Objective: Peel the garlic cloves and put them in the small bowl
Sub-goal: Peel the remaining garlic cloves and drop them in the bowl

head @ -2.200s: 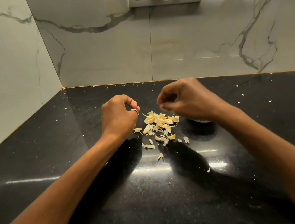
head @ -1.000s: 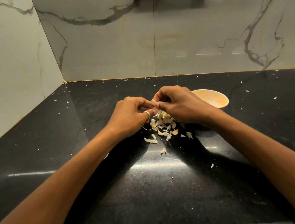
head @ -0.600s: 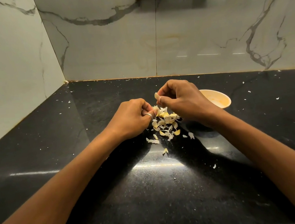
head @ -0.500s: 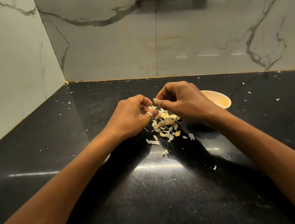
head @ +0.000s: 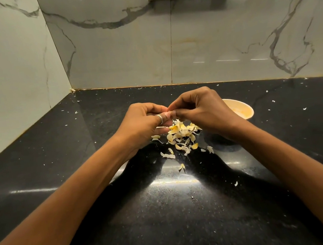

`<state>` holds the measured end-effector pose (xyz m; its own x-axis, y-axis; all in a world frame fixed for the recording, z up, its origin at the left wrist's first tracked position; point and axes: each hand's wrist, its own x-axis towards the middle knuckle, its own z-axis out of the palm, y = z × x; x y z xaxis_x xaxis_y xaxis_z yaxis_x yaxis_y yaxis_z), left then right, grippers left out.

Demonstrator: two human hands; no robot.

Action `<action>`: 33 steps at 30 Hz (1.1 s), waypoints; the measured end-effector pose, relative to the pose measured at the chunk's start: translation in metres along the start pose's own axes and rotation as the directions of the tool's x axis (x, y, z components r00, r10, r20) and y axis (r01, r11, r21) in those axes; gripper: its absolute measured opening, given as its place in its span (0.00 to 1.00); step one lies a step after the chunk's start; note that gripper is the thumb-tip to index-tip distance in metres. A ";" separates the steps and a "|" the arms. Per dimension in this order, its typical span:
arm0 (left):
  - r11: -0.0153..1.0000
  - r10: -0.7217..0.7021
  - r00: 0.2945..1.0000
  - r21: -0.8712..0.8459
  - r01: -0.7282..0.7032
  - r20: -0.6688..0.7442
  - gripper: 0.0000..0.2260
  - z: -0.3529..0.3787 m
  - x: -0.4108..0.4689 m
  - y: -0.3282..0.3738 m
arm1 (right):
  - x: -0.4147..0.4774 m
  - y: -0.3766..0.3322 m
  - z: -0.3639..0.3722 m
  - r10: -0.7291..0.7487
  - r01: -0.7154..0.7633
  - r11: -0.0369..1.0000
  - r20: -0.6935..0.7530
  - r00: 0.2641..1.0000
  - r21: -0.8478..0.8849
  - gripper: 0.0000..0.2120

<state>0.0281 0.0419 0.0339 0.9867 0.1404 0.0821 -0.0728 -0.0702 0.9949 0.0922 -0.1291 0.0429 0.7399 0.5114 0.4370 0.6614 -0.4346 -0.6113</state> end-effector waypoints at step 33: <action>0.977 -0.050 0.999 -0.207 0.049 0.000 0.05 0.001 -0.005 0.001 | -0.004 -0.003 0.000 0.195 -0.249 0.908 0.186 0.963 0.336 0.07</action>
<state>0.0237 0.0404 0.0346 0.9891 0.1439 0.0320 -0.0527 0.1424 0.9884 0.0868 -0.1294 0.0429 0.8186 0.5457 0.1790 0.3754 -0.2725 -0.8859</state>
